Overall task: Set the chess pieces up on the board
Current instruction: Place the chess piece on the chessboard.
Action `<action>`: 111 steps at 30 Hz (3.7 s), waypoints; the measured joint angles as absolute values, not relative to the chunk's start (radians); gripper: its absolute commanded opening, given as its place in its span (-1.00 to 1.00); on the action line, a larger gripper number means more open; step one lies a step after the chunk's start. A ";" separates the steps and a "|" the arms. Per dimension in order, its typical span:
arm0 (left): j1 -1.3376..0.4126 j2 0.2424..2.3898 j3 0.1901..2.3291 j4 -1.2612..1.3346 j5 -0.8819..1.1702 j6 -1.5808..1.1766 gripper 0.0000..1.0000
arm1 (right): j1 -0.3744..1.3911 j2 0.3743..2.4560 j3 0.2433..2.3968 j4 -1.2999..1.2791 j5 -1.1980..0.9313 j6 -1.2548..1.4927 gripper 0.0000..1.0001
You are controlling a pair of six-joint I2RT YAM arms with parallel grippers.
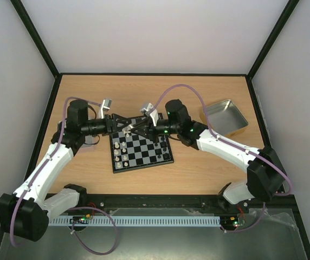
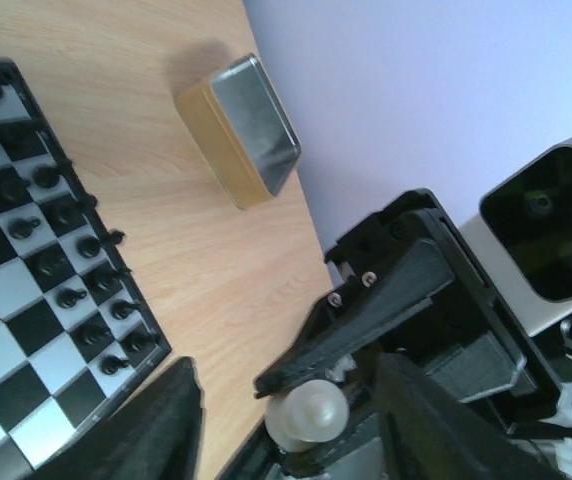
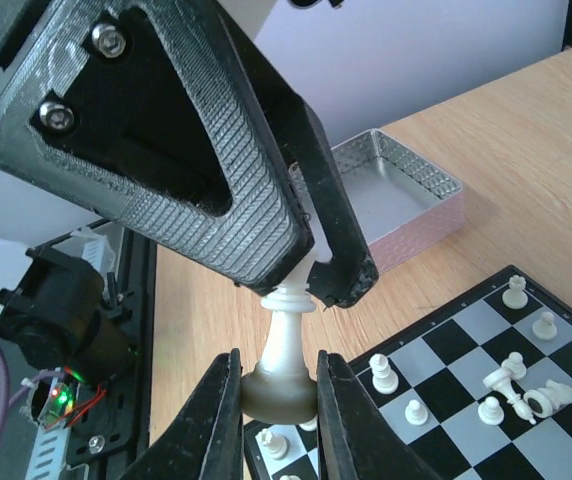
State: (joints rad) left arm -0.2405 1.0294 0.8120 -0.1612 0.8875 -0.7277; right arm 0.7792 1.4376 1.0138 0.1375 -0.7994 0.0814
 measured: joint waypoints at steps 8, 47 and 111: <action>-0.241 1.047 0.813 -0.146 0.993 -0.741 -0.67 | 0.779 1.438 1.018 0.117 -0.839 0.033 -0.81; -0.444 1.350 0.856 -0.398 -0.161 -0.632 -0.85 | 0.773 1.320 0.827 0.126 0.006 0.409 0.34; -0.454 1.321 0.852 -0.400 -0.170 -0.598 -0.02 | 0.773 1.491 1.017 -0.002 -0.122 0.518 0.19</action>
State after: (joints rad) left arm -0.4538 1.3212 0.8524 -0.3996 -0.1696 -0.5983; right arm 0.7727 1.4914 1.0168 -0.0025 -0.1219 0.5179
